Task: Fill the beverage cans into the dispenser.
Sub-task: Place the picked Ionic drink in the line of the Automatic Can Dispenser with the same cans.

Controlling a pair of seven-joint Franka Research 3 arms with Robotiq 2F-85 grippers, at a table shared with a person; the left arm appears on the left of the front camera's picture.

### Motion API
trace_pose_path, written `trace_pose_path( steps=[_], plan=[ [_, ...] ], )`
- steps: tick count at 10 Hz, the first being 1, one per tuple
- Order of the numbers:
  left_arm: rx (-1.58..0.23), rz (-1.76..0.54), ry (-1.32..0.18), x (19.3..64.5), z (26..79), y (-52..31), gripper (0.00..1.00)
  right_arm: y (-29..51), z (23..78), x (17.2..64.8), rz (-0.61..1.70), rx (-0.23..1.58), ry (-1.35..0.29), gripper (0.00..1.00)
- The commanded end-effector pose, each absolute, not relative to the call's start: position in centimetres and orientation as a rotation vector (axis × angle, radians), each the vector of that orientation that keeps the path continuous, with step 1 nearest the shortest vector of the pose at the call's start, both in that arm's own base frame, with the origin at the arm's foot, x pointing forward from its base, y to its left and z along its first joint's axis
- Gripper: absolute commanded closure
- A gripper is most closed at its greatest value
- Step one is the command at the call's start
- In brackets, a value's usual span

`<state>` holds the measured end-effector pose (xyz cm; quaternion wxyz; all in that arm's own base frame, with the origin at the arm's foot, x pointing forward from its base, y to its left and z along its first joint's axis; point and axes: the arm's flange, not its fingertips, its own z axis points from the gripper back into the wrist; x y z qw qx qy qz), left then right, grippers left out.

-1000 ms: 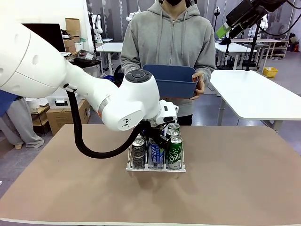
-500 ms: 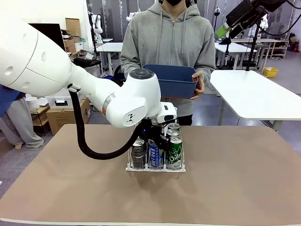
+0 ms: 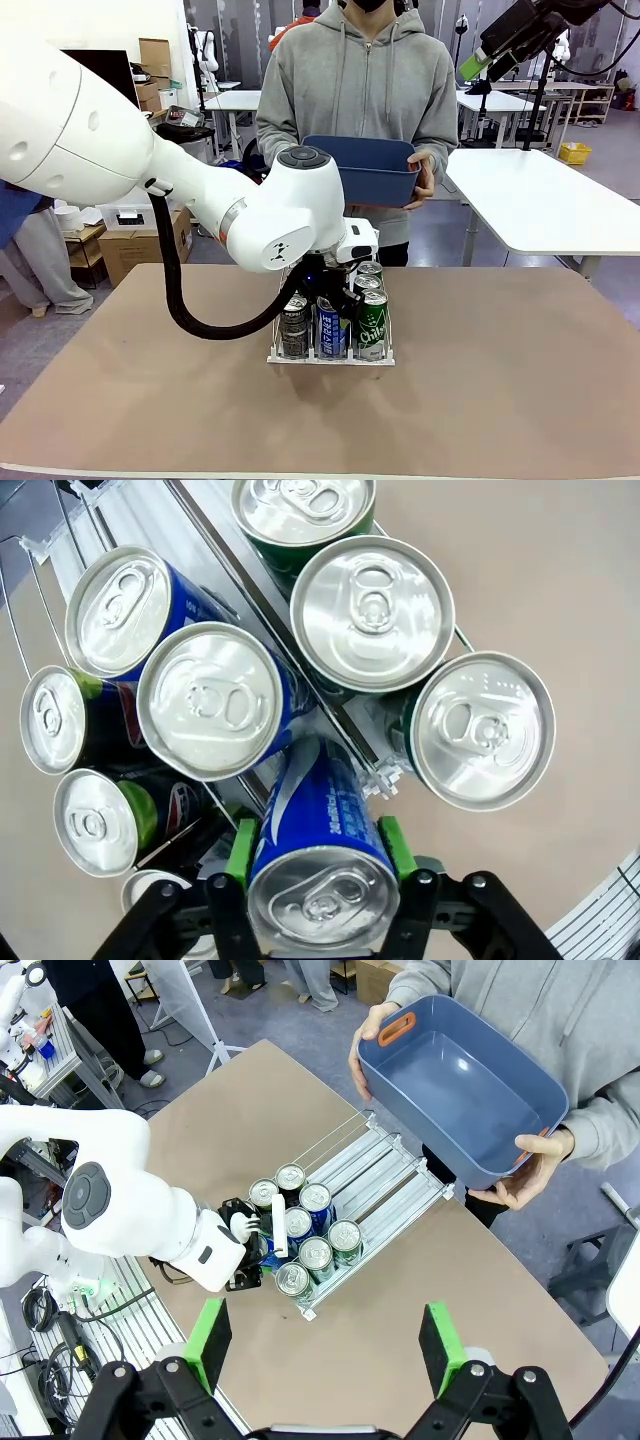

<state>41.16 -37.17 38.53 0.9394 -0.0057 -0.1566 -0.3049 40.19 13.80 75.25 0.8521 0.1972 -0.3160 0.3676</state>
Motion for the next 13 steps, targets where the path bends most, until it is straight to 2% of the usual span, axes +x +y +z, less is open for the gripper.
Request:
trace_pose_path(
  steps=[1, 3, 4, 7, 8, 13],
  plan=[
    [-0.012, -0.63, -0.338, 40.8, 39.2, -36.9, 0.24, 13.8, 75.1, 40.1, 0.776, 0.418, -0.664, 0.0],
    [-0.003, -0.602, -0.39, 39.6, 40.9, -36.6, 0.04, 13.8, 75.1, 40.1, 0.776, 0.418, -0.664, 0.0],
    [-0.001, -0.594, -0.418, 38.9, 41.6, -36.4, 0.0, 13.8, 75.1, 40.1, 0.776, 0.418, -0.664, 0.0],
    [-0.041, -0.582, -0.493, 37.2, 43.3, -35.7, 0.0, 13.8, 75.1, 40.1, 0.776, 0.418, -0.664, 0.0],
    [-0.021, -0.605, -0.438, 39.1, 43.4, -36.4, 0.0, 13.8, 75.1, 40.1, 0.776, 0.418, -0.664, 0.0],
    [-0.021, -0.605, -0.438, 39.1, 43.4, -36.4, 0.0, 13.8, 75.1, 40.1, 0.776, 0.418, -0.664, 0.0]
  ],
)
